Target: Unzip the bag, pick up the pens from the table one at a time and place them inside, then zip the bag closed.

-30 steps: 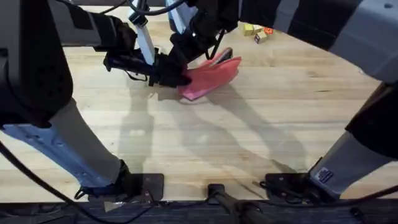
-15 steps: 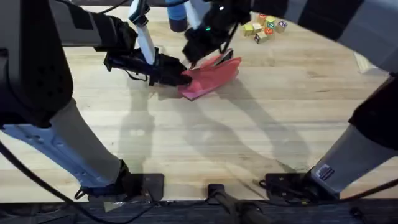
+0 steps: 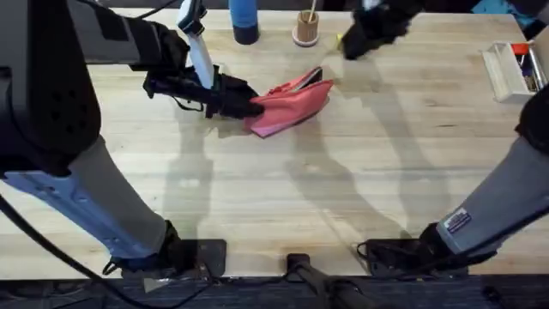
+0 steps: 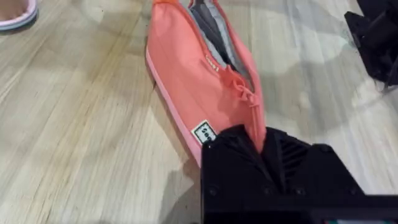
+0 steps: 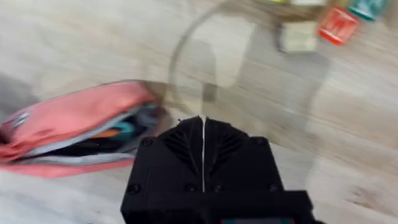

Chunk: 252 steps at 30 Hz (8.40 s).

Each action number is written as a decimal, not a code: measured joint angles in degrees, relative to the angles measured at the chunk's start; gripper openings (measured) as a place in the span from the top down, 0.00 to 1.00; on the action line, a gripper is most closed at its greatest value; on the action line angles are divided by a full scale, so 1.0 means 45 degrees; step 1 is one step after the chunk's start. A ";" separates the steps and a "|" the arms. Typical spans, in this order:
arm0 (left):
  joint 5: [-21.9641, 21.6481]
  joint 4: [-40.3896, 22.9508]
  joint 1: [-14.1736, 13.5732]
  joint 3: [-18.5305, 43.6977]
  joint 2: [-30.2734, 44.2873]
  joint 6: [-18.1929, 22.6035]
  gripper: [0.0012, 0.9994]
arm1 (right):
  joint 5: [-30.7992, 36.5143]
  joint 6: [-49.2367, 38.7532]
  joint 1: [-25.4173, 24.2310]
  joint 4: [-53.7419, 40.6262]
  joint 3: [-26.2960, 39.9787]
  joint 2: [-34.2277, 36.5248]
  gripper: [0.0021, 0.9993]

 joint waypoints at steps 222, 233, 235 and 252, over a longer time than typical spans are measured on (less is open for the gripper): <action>0.0209 0.0340 0.0010 -0.0005 0.0000 0.0000 0.96 | -0.5393 -1.0300 -0.1950 -0.2725 0.1525 0.2011 0.97; 0.0272 0.0379 0.0000 -0.0005 0.0000 0.0000 0.96 | -0.5288 -0.9792 -0.2020 -0.3056 0.1541 0.3245 0.97; 0.0282 0.0379 -0.0005 -0.0005 0.0000 0.0000 0.96 | -0.5299 -0.9792 -0.2148 -0.3422 0.1545 0.3245 0.97; 0.0292 0.0379 0.0000 -0.0005 -0.0004 0.0000 0.96 | -0.5066 -1.1617 -0.2086 -0.7121 0.3491 0.0440 0.00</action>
